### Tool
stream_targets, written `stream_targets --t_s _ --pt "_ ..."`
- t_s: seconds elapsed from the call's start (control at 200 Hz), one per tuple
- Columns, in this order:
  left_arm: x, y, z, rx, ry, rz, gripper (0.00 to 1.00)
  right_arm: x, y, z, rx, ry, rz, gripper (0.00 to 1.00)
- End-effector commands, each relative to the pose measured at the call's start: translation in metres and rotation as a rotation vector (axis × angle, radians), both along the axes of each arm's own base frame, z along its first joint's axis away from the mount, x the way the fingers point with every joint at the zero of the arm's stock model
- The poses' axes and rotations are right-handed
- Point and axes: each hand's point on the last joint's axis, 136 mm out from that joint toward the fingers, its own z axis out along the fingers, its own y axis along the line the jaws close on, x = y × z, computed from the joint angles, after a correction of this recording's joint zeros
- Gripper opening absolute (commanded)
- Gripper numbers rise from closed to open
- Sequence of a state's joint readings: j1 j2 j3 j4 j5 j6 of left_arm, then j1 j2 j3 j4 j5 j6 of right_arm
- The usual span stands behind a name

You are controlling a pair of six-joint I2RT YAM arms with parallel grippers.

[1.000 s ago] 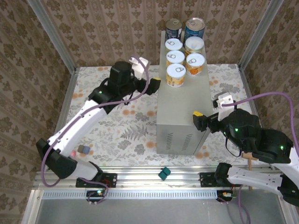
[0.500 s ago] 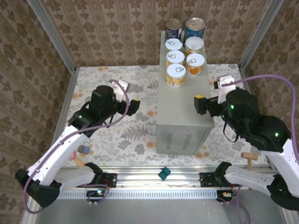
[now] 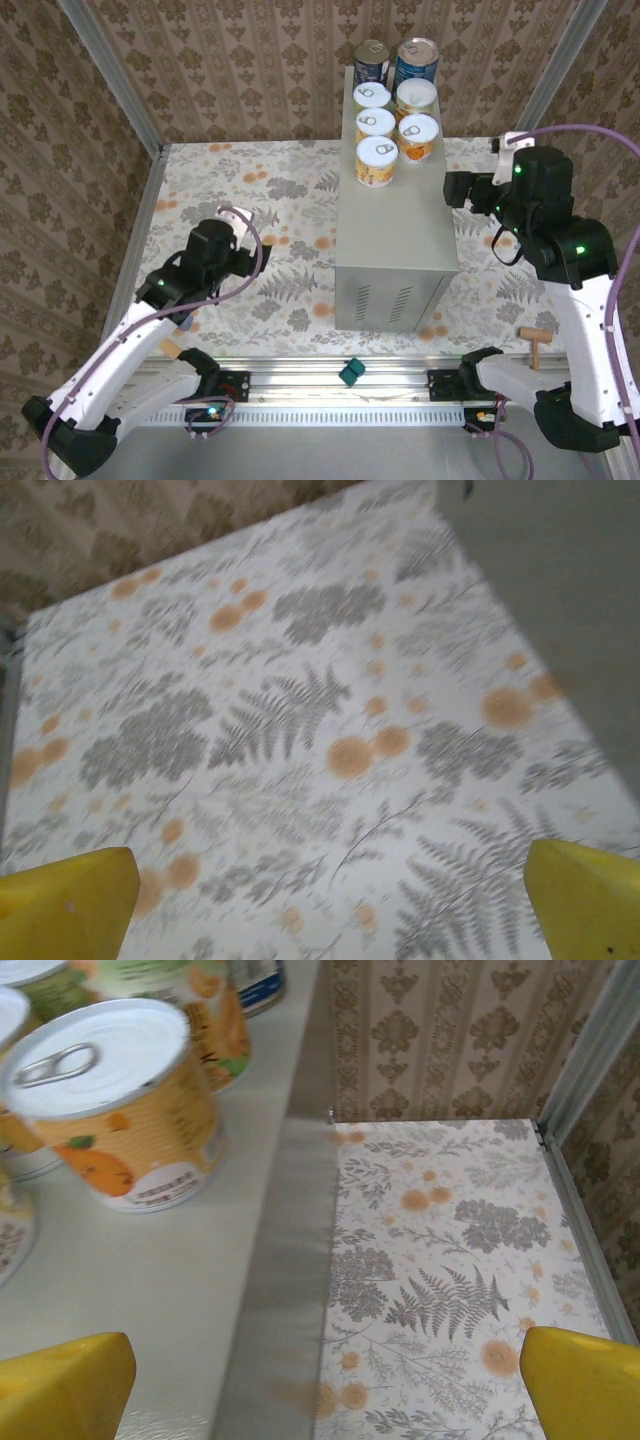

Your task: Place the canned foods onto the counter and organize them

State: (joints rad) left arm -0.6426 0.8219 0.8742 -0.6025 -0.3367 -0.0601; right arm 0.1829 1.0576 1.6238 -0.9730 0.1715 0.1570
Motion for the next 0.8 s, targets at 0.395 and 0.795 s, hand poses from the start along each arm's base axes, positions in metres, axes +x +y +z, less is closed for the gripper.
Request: stream_targets --t_s 0.395,0.795 --pt "0.036 -0.011 0.046 -0.122 -0.116 -0.011 1.0 -0.002 -0.016 -0.039 0.14 0.054 0.01 1.0" --pt "0.112 -0.1 0.135 -0.254 -0.174 -0.216 1.0 -0.031 0.002 -0.035 0.153 -0.002 0.116 1.0"
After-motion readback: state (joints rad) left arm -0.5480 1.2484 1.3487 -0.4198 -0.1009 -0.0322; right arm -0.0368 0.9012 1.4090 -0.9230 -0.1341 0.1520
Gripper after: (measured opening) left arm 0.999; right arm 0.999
